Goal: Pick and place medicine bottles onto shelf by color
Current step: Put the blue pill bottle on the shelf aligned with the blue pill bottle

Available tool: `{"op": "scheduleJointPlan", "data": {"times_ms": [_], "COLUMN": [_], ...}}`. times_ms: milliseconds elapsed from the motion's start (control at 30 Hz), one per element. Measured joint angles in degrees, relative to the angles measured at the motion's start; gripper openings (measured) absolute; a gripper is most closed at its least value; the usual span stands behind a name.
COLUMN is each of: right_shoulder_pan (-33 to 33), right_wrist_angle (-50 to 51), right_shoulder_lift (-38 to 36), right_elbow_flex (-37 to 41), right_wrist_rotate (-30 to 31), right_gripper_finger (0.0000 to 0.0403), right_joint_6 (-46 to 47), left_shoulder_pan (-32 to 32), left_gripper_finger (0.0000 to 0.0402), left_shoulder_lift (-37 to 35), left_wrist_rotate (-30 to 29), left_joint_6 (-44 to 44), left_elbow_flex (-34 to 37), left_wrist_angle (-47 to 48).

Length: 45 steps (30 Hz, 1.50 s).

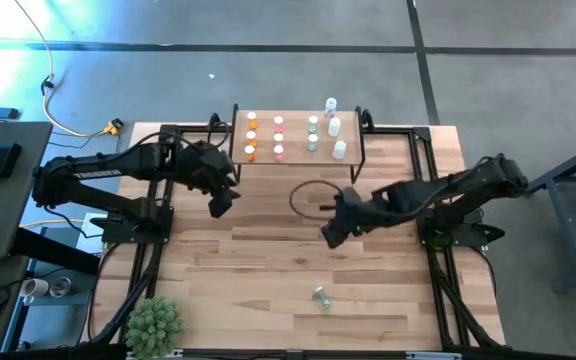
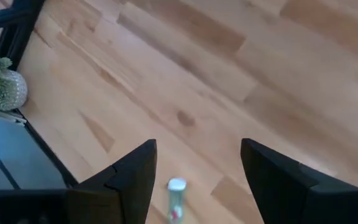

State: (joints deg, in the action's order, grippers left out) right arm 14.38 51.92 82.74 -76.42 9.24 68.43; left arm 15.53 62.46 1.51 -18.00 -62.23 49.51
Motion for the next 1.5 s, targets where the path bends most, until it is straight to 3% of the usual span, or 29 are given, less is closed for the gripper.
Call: {"op": "scheduleJointPlan", "data": {"times_ms": [300,567,1067,1367,1500], "right_shoulder_pan": [10.78,16.14,18.55,18.64,18.62], "right_wrist_angle": [-1.96,-10.24,-12.0,-14.67,-15.65], "right_shoulder_lift": [5.98,11.28,18.76,22.95,25.03], "right_elbow_flex": [0.0,0.0,0.0,0.0,0.0], "right_wrist_rotate": [0.78,0.78,-1.5,-2.71,-6.27], "right_gripper_finger": [0.0192,0.0166,0.0166,0.021,0.022], "right_joint_6": [15.49,21.88,28.8,27.64,27.09], "left_shoulder_pan": [-1.07,-1.07,-1.07,-1.07,-1.07], "left_gripper_finger": [0.0176,0.0176,0.0176,0.0176,0.0176], "left_shoulder_lift": [0.0,0.0,0.0,0.0,0.0], "left_wrist_rotate": [0.28,0.71,0.8,0.75,0.66], "left_joint_6": [2.19,3.22,4.32,5.16,5.16], "left_elbow_flex": [1.13,1.13,1.13,1.13,1.13], "left_wrist_angle": [0.05,0.05,0.16,0.17,0.18]}}
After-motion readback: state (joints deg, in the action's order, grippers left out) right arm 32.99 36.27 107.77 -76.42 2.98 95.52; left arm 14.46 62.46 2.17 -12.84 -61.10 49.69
